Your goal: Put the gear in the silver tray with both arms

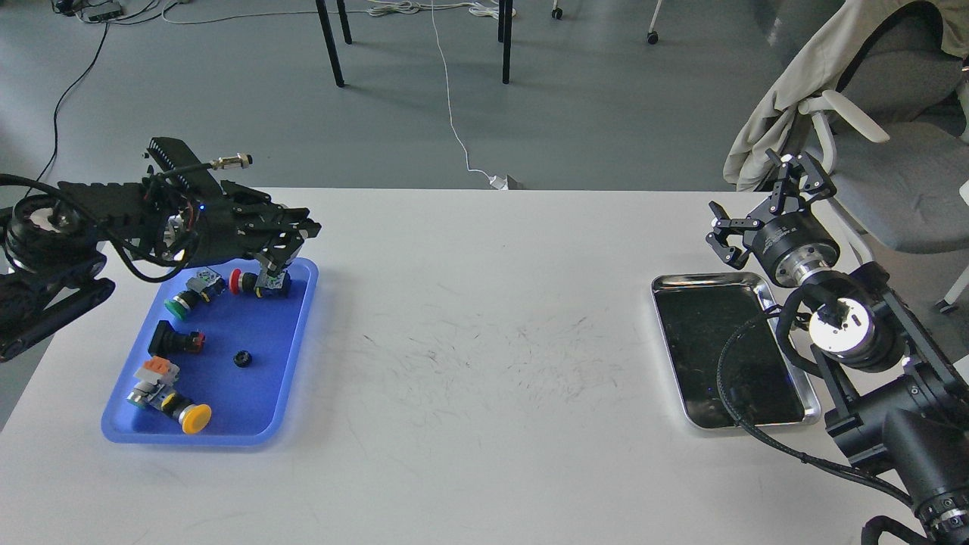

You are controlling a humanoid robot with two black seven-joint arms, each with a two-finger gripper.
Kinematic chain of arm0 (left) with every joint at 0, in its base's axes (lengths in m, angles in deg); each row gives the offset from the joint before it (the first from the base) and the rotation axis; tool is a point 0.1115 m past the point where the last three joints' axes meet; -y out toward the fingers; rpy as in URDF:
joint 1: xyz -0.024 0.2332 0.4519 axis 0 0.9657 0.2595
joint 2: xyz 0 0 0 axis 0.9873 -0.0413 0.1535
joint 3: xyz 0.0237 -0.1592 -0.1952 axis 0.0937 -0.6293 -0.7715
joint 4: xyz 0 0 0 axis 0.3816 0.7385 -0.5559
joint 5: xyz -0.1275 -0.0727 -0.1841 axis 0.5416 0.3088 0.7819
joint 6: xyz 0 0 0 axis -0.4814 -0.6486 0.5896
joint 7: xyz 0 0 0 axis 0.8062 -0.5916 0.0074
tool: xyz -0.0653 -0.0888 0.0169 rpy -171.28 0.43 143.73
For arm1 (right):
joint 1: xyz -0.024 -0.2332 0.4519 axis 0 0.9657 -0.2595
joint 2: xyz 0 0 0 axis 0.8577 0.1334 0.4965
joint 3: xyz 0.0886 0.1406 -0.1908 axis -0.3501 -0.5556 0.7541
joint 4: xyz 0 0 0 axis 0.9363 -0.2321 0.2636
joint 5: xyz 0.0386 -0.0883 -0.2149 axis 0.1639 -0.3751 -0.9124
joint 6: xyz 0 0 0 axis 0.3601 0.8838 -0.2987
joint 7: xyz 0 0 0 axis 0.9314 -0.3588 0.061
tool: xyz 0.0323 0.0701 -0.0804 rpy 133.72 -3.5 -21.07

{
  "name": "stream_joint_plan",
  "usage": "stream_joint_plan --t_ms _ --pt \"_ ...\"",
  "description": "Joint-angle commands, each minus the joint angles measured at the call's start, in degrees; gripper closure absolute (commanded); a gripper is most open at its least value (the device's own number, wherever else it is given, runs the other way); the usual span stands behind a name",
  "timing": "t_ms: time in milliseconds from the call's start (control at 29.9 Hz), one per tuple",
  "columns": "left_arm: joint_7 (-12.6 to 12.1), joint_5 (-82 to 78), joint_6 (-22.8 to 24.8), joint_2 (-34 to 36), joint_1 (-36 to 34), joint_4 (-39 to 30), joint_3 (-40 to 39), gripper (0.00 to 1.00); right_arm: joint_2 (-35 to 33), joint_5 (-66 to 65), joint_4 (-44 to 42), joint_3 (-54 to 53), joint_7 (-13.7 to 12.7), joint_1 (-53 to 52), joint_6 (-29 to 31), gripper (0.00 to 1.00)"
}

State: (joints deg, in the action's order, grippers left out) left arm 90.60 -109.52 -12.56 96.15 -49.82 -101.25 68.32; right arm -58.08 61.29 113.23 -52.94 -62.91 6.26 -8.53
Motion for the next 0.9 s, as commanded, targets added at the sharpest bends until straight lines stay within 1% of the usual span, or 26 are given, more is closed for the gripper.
stream_joint_plan --t_ms 0,267,501,668,869 --pt "0.0 -5.3 1.4 -4.6 -1.7 -1.7 0.0 0.87 -0.3 0.0 -0.4 0.0 -0.2 -0.5 -0.2 0.01" --pt "0.0 -7.5 5.4 -18.2 -2.6 -1.8 0.1 0.87 -0.5 0.1 -0.5 -0.1 -0.4 -0.5 -1.7 0.01" --pt "0.0 -7.5 6.8 -27.6 -2.5 -0.3 0.7 0.87 -0.8 0.1 -0.9 -0.3 -0.4 -0.3 -1.8 0.01" --pt "0.0 -7.5 6.8 -33.7 -2.5 3.7 4.4 0.87 -0.9 0.1 -1.0 -0.3 -0.3 -0.2 -1.8 0.01" --pt "0.0 -7.5 6.8 -41.1 -1.9 8.1 4.9 0.87 -1.0 0.1 -1.0 -0.6 -0.2 -0.2 -1.8 0.01"
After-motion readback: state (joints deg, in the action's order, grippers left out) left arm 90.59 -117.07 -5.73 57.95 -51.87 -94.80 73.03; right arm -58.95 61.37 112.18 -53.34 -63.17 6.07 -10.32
